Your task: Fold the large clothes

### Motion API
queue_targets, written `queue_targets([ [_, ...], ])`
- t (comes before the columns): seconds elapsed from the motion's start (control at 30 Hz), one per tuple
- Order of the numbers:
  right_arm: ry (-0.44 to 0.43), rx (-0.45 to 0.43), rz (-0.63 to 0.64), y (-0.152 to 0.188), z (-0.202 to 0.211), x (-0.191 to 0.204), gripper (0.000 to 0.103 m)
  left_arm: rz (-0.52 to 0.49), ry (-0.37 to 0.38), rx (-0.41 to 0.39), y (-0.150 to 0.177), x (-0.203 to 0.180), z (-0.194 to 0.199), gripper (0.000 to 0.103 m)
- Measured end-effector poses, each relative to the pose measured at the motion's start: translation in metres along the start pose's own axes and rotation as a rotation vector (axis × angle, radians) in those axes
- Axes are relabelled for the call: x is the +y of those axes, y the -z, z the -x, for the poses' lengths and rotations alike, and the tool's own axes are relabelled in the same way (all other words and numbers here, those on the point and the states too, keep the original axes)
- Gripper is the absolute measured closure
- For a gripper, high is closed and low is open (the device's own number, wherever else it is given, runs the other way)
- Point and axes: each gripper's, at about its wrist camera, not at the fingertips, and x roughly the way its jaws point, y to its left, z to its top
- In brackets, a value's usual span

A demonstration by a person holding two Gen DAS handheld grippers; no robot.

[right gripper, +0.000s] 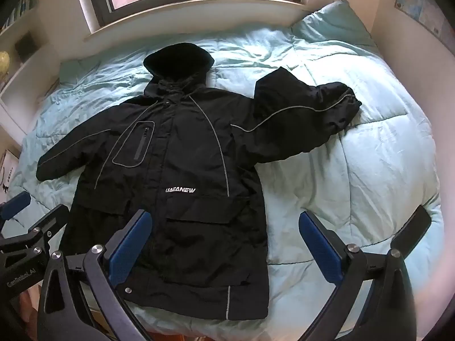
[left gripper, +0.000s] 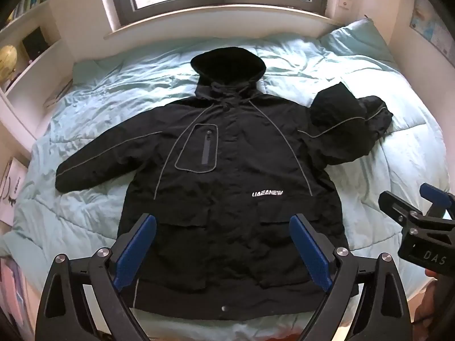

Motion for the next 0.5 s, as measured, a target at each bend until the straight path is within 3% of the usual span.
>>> queue_targets([
  [0.5, -0.014, 0.018, -0.013, 0.005, -0.004, -0.001, 0.0, -0.019, -0.014, -0.011, -0.003, -0.011, -0.002, 0.008],
])
